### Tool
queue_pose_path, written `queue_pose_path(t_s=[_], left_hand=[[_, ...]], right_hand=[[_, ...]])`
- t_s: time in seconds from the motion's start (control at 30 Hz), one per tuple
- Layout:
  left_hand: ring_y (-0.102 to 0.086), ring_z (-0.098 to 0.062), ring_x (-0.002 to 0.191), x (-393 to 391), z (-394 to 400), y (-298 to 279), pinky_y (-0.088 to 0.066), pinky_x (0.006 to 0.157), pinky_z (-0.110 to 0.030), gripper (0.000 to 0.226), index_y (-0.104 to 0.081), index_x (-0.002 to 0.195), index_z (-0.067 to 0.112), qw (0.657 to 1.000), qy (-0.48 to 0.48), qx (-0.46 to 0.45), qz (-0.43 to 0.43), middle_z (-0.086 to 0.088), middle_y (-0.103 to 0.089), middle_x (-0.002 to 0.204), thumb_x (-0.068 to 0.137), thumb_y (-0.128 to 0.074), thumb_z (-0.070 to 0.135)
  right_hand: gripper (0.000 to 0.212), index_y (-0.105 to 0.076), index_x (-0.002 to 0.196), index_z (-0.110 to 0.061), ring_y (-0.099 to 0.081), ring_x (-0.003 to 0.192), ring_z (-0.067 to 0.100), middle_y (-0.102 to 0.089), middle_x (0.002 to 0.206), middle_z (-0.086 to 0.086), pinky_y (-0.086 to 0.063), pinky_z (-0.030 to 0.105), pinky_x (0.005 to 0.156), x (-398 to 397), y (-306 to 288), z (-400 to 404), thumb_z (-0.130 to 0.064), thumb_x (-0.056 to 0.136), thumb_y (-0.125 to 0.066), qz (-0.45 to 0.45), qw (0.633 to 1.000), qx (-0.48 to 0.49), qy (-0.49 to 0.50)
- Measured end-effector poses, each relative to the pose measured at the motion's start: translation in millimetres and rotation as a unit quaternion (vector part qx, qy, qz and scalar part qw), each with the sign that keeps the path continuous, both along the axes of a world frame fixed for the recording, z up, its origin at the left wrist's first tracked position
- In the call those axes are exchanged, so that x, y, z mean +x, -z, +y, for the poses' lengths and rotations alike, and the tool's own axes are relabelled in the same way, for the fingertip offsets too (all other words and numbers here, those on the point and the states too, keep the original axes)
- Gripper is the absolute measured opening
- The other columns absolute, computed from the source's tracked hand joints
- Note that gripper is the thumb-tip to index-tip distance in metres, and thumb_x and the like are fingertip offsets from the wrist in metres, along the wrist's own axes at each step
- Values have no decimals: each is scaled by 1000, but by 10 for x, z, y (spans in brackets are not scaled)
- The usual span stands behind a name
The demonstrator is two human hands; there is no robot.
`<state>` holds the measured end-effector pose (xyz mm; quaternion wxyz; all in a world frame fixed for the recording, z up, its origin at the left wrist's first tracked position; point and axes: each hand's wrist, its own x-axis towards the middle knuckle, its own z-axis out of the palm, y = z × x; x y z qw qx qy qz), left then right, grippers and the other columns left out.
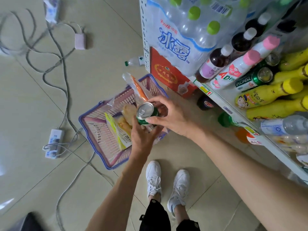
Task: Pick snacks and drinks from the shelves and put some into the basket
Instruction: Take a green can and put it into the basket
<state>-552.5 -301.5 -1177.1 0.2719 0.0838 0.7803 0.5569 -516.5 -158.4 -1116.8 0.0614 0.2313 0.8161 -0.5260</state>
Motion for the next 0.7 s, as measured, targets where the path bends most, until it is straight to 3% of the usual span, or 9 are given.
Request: queue_pose_path(t_s=[0.1,0.2,0.3,0.43,0.53,0.57,0.7], left_hand=[[-62,-4,105,-145,-255,143,-51,94,-30,84,-45,134,13,998,-47,-29,15,2,-62,120,65,-84,39],[-63,0,101,-300,-474,347,-52,89,-24,69,-45,124,26,998,-52,-46,-8,8,-63,112,69,-87,23],[-61,-17,108,-505,-616,686,-52,92,-35,73,-45,122,30,990,-63,-120,-27,-3,-61,118,63,-88,29],[-58,-29,108,-705,-673,1148,-51,91,-44,67,-46,114,20,971,-62,-222,-69,-9,-57,118,62,-88,20],[-59,-32,106,-770,-666,1406,-48,82,-38,66,-47,120,9,946,-21,-321,-51,-11,-57,117,70,-84,29],[-60,-31,105,-785,-654,1470,-47,79,-36,66,-47,122,8,933,-4,-357,-48,-10,-59,117,72,-82,33],[-64,-33,102,-792,-552,1664,-50,79,-38,59,-49,117,7,902,20,-423,-82,-14,-66,114,75,-78,38]], right_hand=[[53,-57,118,-38,-63,105,11,-66,114,-10,-52,43,90,-296,202,-233,-68,74,-61,-38,998,-15,-48],[46,-55,133,-30,-55,123,17,-59,135,-2,-44,32,101,-546,395,-402,-53,94,-51,-91,990,-17,-102],[46,-50,140,-20,-47,132,19,-51,145,2,-38,28,104,-696,647,-561,-45,102,-39,-136,985,-24,-108],[50,-53,135,-11,-54,125,24,-58,136,6,-42,32,100,-755,1027,-626,-44,105,-30,-201,977,-32,-58],[43,-62,107,-13,-57,100,26,-64,102,6,-40,31,81,-712,1244,-561,-40,106,-28,-242,969,1,-49],[44,-62,106,-11,-56,97,25,-62,99,7,-37,31,78,-705,1302,-545,-39,106,-27,-252,966,15,-52],[46,-62,114,-6,-59,106,31,-65,113,15,-37,31,77,-726,1540,-554,-35,106,-28,-269,961,44,-54]])
